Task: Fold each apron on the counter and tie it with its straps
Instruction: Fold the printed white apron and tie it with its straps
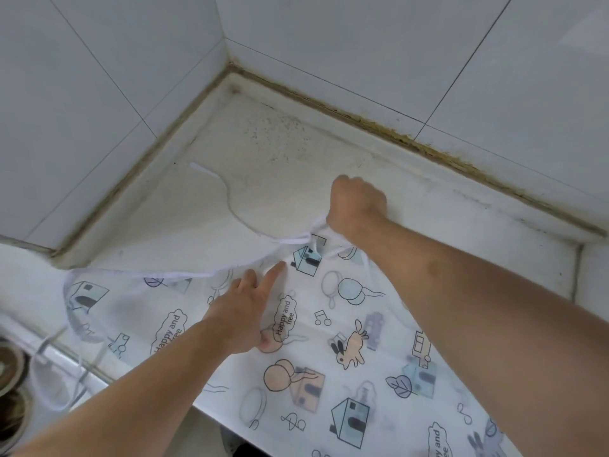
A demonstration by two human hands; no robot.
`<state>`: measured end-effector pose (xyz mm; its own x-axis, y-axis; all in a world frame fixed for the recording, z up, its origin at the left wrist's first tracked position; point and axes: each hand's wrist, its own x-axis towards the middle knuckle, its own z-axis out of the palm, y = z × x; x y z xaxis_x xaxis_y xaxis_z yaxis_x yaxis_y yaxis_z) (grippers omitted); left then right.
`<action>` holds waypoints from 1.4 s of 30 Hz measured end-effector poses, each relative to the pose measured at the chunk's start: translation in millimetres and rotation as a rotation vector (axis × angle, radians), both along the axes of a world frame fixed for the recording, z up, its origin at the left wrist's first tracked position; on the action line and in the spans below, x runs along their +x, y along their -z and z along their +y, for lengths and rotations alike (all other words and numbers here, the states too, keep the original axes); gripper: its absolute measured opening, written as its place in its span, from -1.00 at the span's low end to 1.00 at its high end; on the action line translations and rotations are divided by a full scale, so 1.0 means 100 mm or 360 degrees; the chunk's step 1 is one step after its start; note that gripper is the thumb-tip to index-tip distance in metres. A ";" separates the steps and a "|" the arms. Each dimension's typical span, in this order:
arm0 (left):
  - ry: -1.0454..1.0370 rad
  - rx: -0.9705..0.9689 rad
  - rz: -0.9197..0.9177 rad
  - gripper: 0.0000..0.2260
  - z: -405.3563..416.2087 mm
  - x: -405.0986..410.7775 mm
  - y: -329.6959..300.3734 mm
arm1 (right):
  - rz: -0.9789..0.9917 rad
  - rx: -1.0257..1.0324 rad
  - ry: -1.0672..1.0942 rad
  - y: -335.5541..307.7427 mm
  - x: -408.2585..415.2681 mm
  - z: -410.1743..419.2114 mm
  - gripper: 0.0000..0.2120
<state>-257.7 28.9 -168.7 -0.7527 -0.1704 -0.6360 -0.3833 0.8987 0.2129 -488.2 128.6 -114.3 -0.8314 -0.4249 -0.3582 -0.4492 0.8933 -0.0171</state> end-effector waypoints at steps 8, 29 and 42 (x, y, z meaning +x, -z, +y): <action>-0.0001 0.0059 0.0042 0.27 -0.02 0.02 0.01 | 0.0013 -0.1074 -0.0013 -0.48 -0.44 -0.05 -0.09; 0.0051 0.0329 0.0085 0.21 -0.35 0.09 0.16 | 0.0075 -0.0016 0.1200 0.77 2.28 3.91 -0.36; 0.0498 0.0215 0.0610 -0.38 0.77 0.61 -0.12 | 0.0122 -0.0257 0.0924 0.90 3.12 2.73 -0.39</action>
<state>-196.9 106.1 -156.9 -0.9379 0.1650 -0.3050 0.0280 0.9127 0.4077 -176.1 402.1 -204.5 -0.9645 0.0618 -0.2567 0.1054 0.9815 -0.1599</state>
